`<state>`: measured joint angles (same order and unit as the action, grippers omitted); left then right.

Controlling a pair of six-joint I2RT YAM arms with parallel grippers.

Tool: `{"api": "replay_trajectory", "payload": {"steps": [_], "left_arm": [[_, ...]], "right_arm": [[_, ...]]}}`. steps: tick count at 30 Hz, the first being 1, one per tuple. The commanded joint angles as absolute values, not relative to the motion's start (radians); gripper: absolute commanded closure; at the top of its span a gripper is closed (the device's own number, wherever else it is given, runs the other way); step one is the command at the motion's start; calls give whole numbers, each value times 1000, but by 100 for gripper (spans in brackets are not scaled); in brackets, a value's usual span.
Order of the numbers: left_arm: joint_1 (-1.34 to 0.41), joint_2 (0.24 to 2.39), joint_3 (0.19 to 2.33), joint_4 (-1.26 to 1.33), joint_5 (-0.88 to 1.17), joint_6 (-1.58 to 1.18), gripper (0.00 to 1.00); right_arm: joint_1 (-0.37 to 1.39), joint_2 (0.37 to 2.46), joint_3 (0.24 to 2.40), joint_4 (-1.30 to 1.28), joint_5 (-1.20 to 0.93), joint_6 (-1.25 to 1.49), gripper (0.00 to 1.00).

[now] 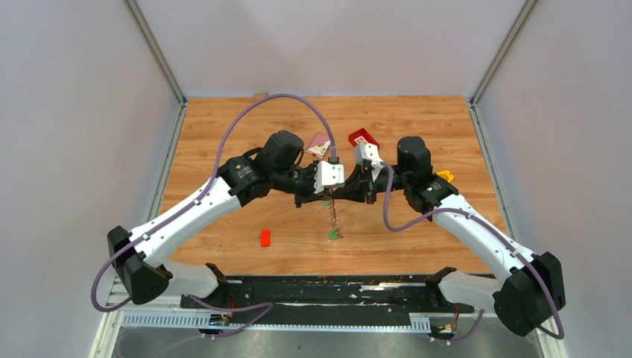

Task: Put the keys on the keyring

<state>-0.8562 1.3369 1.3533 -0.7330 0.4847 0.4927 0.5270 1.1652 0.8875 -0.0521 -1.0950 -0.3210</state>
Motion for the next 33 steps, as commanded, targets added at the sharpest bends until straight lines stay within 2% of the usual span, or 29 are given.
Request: {"api": "replay_trajectory", "payload": {"steps": [1,5,13,27,30,33], "left_arm": [[-816,1220,1285,-584,608,520,81],[-780,1174,1203,-492,648,526,73],[-767,1180,1154,-393,666,503,71],[-768,1175,1154,-366,639,504,68],[-768,1187,1160,-368,683,495,70],[-769,1212,1168,-380,734,486,76]], "right_arm": [[500,1117,919,99,-1151,-201,100],[478,1108,906,216,-1197,-63,100],[458,1120,868,418,-1229,117,100],[452,1130,865,410,-1224,112,100],[452,1134,867,410,-1223,114,100],[451,1132,868,410,-1220,114,100]]}}
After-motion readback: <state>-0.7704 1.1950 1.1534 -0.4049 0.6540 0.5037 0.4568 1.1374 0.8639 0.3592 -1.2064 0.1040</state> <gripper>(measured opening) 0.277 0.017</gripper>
